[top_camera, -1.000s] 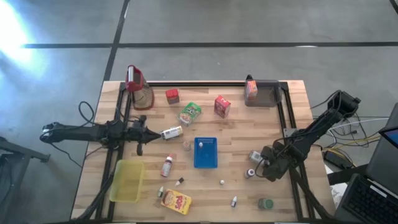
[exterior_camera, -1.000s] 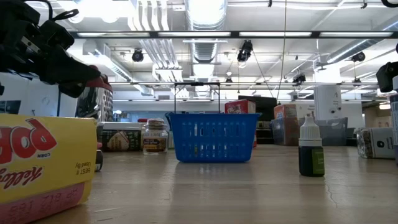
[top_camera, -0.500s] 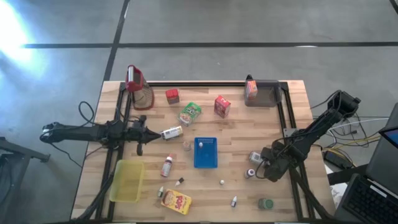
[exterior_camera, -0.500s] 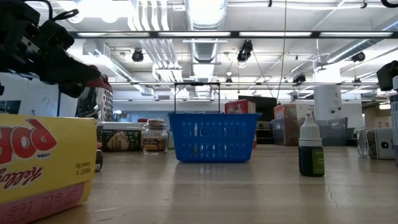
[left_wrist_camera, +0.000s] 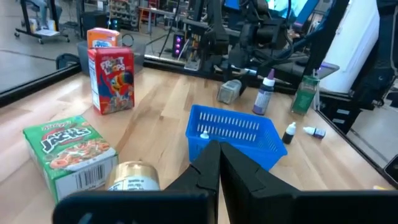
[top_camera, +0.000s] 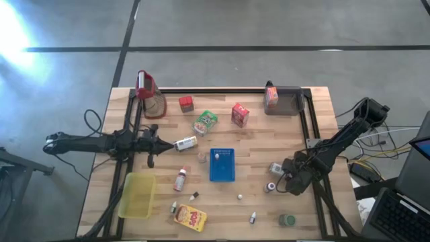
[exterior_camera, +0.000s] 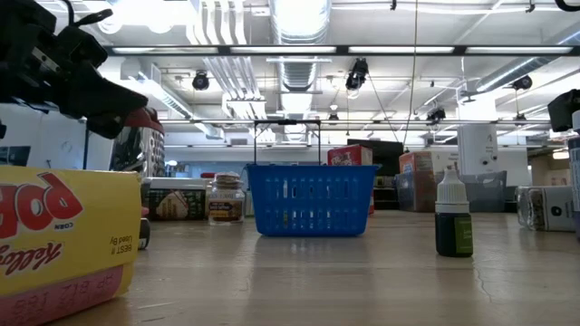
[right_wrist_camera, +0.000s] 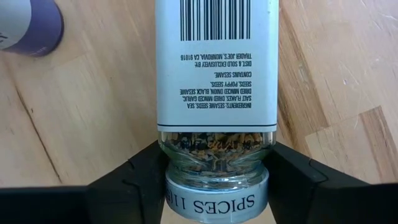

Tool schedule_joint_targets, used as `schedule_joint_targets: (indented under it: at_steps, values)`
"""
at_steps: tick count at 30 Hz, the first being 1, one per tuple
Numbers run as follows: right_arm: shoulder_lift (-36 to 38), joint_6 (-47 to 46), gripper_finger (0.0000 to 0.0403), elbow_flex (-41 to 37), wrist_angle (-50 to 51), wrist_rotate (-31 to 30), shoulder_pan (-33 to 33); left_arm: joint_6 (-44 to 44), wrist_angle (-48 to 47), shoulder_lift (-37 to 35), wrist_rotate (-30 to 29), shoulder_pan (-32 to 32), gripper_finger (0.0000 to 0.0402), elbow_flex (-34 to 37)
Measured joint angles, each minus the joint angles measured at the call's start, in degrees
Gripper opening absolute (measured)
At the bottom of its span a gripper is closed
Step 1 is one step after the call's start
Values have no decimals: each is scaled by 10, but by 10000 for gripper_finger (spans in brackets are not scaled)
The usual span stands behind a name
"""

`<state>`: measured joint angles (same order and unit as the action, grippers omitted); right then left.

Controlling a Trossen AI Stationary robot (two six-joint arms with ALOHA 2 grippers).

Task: Pick & Place Kitchen Items
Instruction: Put the white seasoning bottle into the yellow bin

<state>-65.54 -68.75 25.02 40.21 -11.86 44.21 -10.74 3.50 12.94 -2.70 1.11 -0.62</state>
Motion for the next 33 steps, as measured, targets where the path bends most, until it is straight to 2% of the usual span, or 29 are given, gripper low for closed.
schedule_joint_targets:
  at_steps: [7, 15, 20, 25, 28, 33]
  values:
    - [5, 31, 200, 2, 8, -1, -10, 0, 22, 0, -3, 0, 12, 0]
    - [6, 97, 207, 62, 106, -5, -59, 0, 28, 0, -3, 0, 12, 0]
    - [6, 154, 201, 117, 164, -52, -86, -32, 61, 2, -2, 0, 12, 0]
    - [6, 202, 202, 168, 207, -126, -101, -34, 121, 7, -7, 0, 12, 0]
    - [7, 238, 207, 190, 215, -166, -107, -35, 135, 11, -24, 0, 12, 0]
    - [7, 299, 201, 214, 215, -200, -126, -70, 143, 26, -28, 0, 12, 0]
